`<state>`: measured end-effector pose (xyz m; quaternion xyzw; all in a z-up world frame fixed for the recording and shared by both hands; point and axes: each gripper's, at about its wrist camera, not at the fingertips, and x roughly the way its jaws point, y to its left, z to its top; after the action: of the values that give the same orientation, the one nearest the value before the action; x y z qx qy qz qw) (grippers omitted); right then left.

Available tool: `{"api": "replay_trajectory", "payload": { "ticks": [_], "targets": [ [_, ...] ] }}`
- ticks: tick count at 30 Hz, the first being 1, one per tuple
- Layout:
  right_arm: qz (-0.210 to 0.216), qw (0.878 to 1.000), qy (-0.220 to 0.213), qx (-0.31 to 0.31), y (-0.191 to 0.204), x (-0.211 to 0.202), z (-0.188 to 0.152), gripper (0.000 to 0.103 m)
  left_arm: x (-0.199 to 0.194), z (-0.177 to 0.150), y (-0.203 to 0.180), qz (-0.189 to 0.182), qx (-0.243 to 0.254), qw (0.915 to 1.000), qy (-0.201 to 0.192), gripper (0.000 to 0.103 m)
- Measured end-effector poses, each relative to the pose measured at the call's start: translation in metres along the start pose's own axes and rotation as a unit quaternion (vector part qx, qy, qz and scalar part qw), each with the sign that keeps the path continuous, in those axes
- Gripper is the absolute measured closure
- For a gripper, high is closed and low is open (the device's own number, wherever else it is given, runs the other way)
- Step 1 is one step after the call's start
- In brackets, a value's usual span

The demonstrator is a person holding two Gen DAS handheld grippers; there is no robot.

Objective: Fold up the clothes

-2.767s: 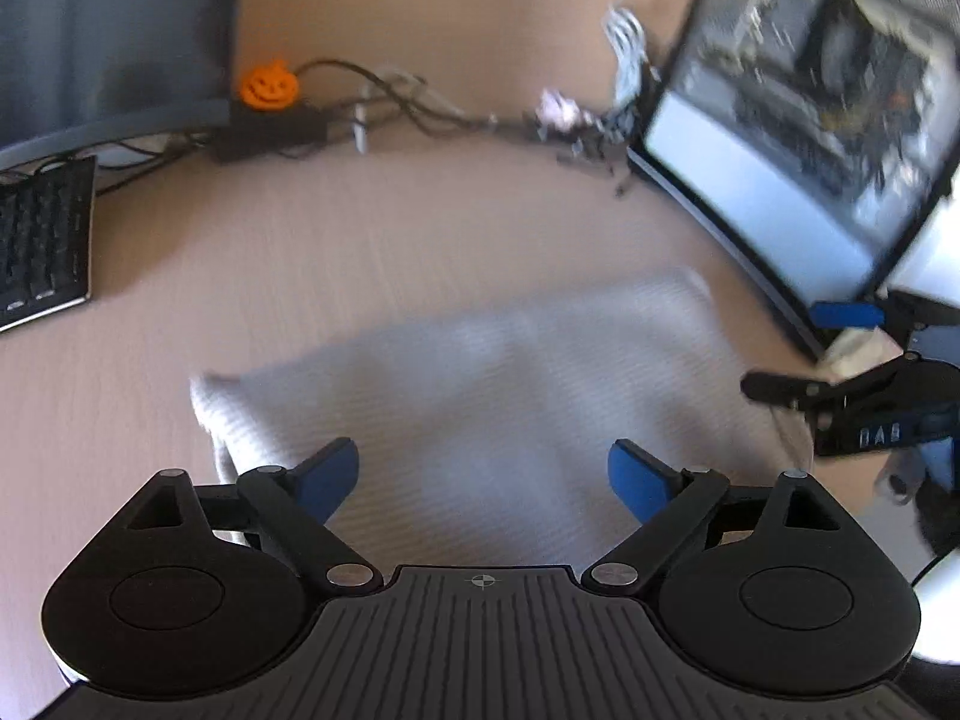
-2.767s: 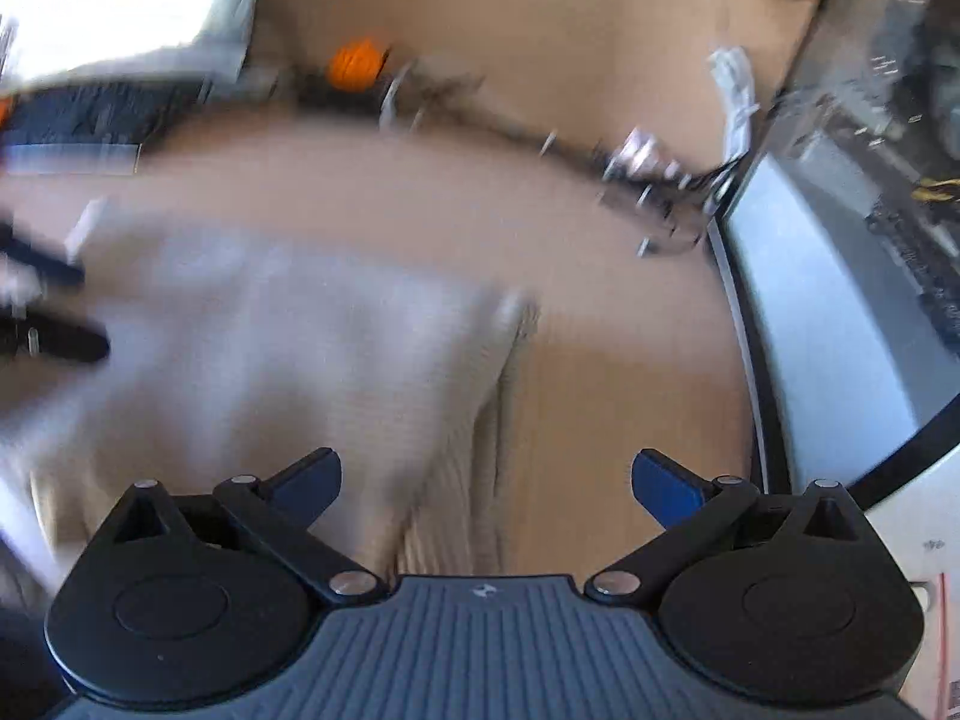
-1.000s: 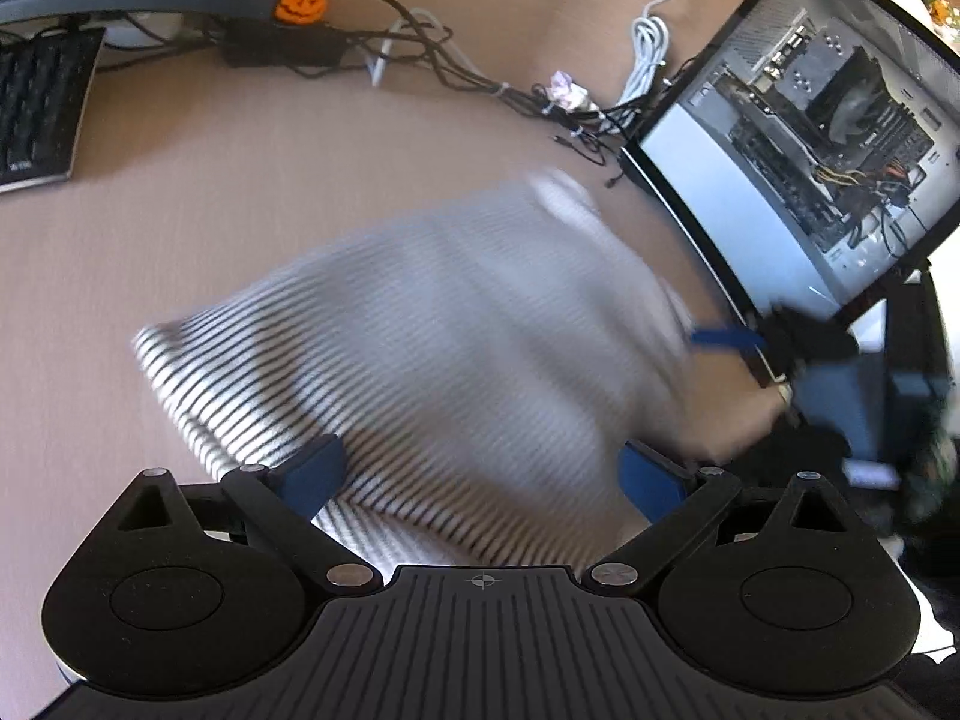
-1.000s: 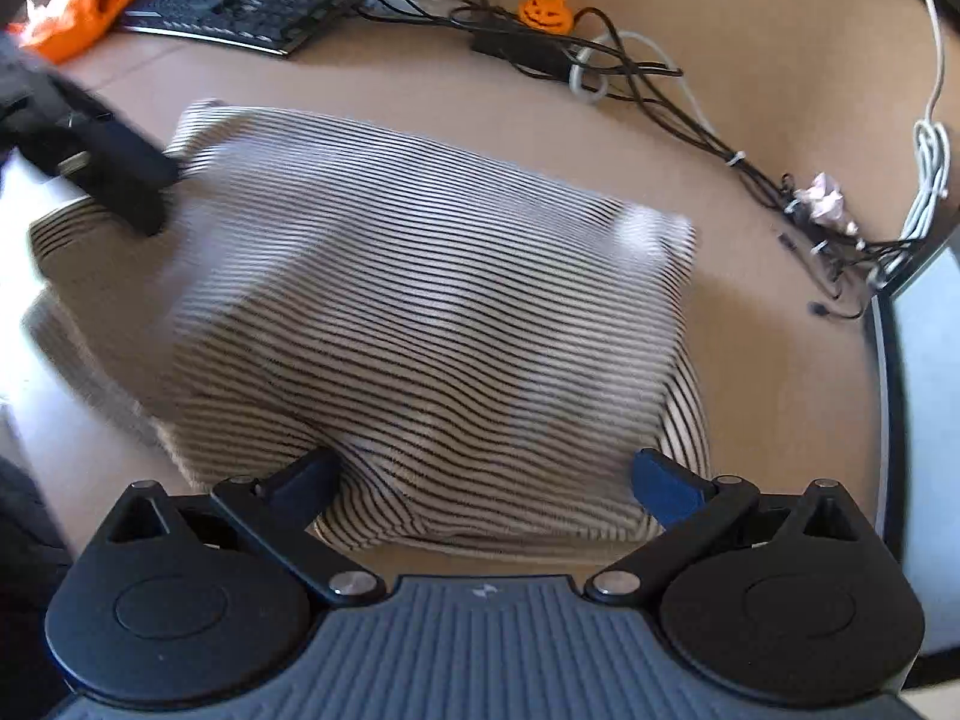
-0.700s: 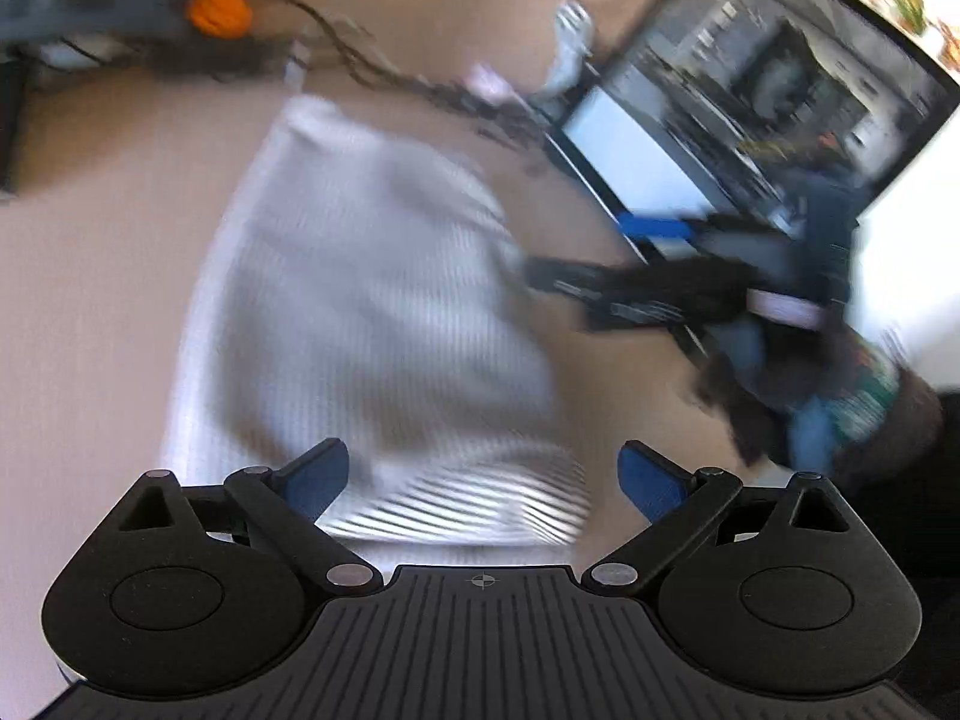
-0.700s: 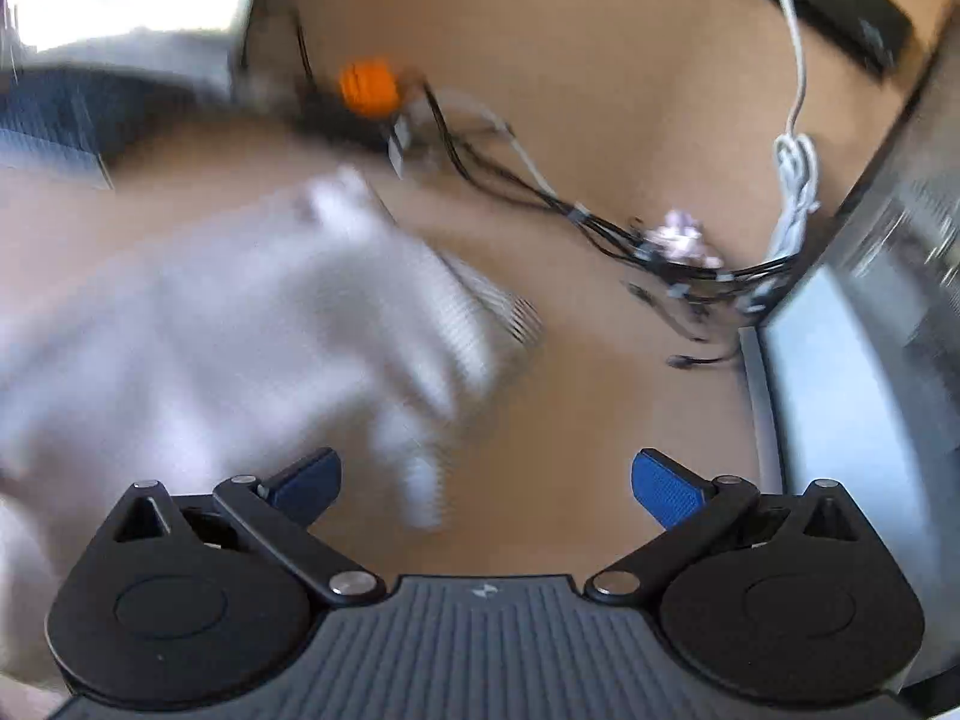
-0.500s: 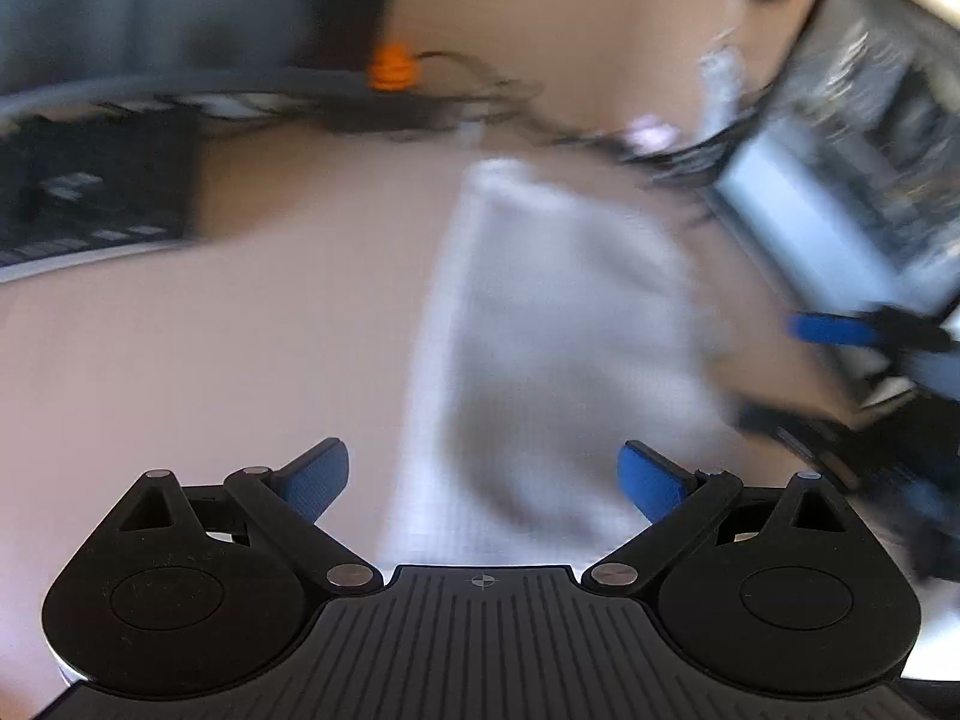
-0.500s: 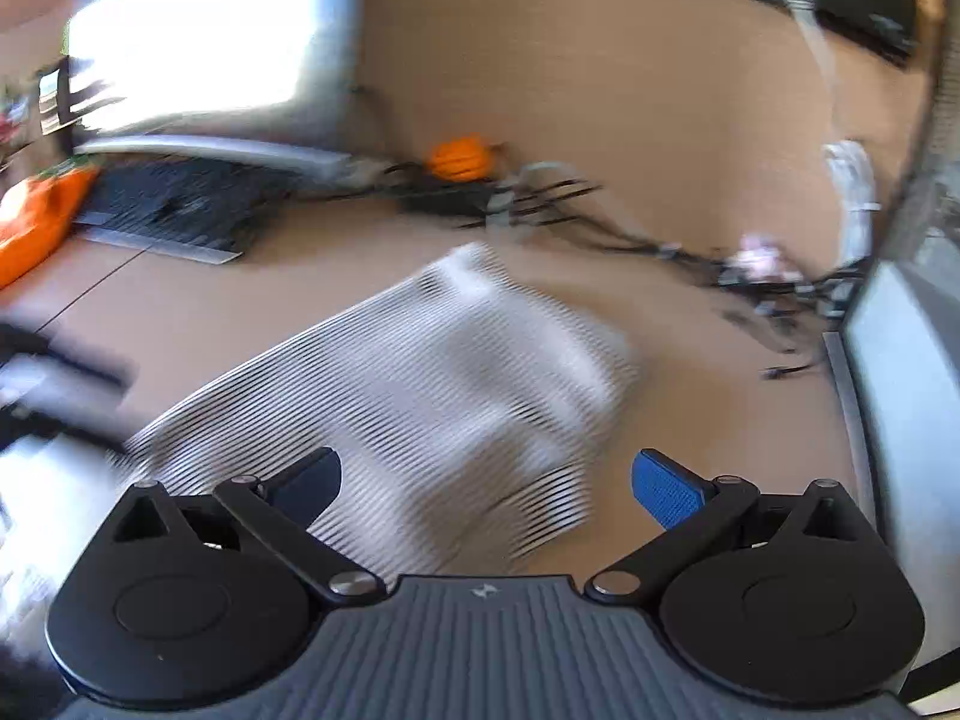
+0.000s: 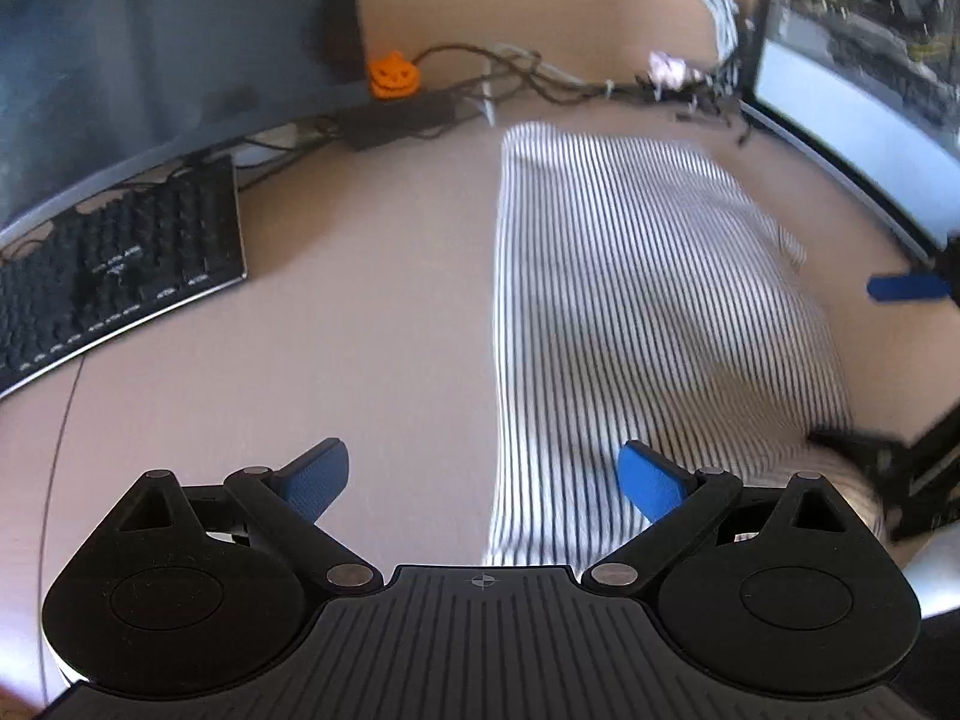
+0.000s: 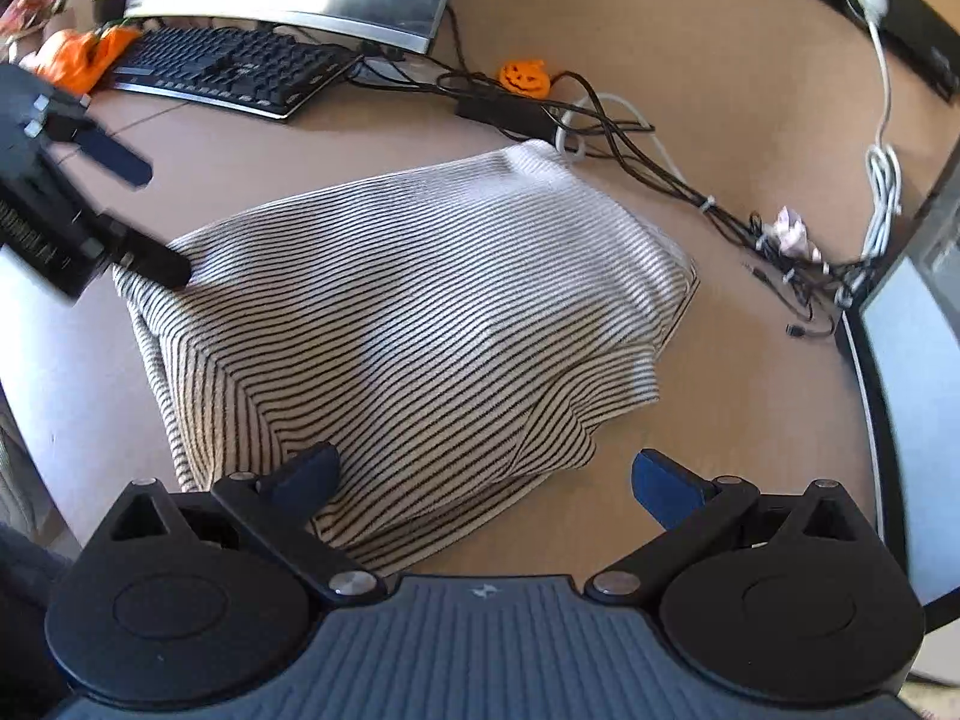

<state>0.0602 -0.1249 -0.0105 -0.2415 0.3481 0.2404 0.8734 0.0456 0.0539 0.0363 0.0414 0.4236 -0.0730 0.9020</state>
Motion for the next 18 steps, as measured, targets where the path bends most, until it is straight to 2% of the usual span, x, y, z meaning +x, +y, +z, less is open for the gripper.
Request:
{"api": "replay_trajectory", "payload": {
  "ticks": [2, 4, 6, 9, 11, 18],
  "targets": [
    [0.009, 1.0, -0.002, -0.015, -0.003, -0.004, 0.005, 0.0, -0.005, 0.005, 0.0, -0.029, -0.021, 0.9993, -0.013, 0.004],
    [0.015, 1.0, -0.023, 0.005, -0.014, -0.015, 0.013, 0.0, -0.006, 0.009, -0.006, -0.06, -0.025, 0.9977, -0.02, 0.004],
    [-0.012, 0.998, -0.041, 0.036, -0.027, -0.015, 0.021, 0.0, -0.003, 0.008, -0.015, -0.067, -0.015, 0.9975, -0.015, 0.004],
    [-0.082, 0.995, -0.027, 0.057, -0.037, 0.012, 0.03, 0.0, 0.005, 0.002, -0.021, -0.059, -0.008, 0.9982, 0.002, 0.004],
    [-0.102, 0.994, 0.018, 0.047, -0.034, 0.038, 0.028, 0.0, 0.01, -0.001, -0.024, -0.053, -0.003, 0.9985, 0.014, 0.004],
    [-0.126, 0.992, -0.013, 0.005, -0.023, 0.041, 0.019, 0.0, -0.003, -0.01, -0.014, -0.035, 0.013, 0.999, 0.023, 0.004]
  ]
}}
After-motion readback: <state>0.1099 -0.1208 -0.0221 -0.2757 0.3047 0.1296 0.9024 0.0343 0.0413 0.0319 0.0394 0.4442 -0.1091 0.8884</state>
